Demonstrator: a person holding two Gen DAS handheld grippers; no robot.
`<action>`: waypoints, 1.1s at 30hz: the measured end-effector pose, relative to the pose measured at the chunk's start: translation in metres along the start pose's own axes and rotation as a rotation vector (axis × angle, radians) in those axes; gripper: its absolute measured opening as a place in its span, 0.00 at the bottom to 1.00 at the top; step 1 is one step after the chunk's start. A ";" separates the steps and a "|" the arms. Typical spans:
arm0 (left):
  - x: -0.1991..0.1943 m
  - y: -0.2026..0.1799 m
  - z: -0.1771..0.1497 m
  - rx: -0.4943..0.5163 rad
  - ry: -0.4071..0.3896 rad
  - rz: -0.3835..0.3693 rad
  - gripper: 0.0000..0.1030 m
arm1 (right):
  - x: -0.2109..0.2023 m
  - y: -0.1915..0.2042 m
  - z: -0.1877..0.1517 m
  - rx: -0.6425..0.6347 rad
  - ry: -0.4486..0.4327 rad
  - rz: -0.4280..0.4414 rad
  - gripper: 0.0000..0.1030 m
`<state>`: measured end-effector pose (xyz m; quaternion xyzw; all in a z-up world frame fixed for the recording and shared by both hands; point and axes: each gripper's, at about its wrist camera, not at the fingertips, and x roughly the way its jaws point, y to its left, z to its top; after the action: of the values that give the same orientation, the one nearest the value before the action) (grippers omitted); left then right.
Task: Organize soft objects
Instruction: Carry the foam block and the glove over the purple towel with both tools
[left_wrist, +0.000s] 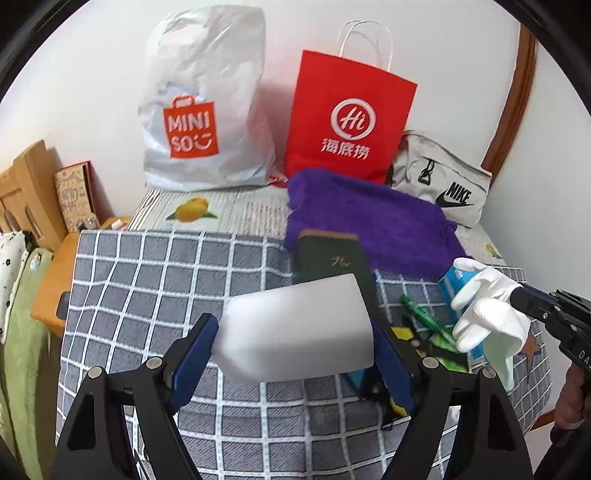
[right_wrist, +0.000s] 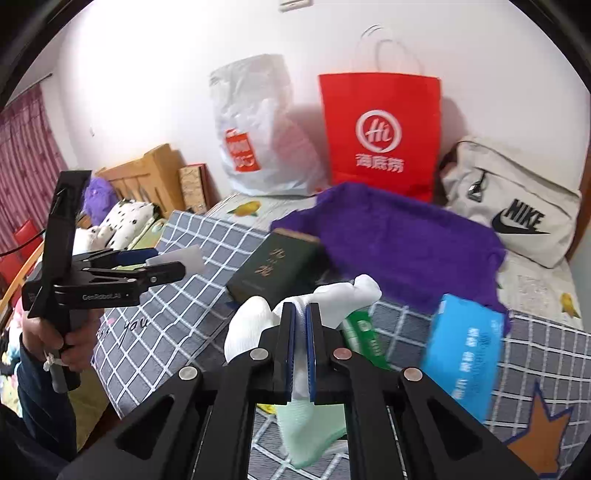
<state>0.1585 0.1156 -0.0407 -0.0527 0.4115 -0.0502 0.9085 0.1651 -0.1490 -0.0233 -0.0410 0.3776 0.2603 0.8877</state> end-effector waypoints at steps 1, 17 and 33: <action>0.000 -0.002 0.002 0.003 -0.004 -0.001 0.79 | -0.002 -0.004 0.002 0.005 -0.002 -0.009 0.06; 0.031 -0.041 0.064 0.045 -0.020 0.024 0.79 | -0.001 -0.094 0.048 0.087 -0.040 -0.128 0.06; 0.101 -0.045 0.118 0.053 0.016 0.052 0.79 | 0.060 -0.153 0.095 0.101 -0.020 -0.146 0.05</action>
<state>0.3112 0.0644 -0.0321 -0.0176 0.4183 -0.0376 0.9073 0.3363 -0.2292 -0.0160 -0.0209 0.3772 0.1760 0.9090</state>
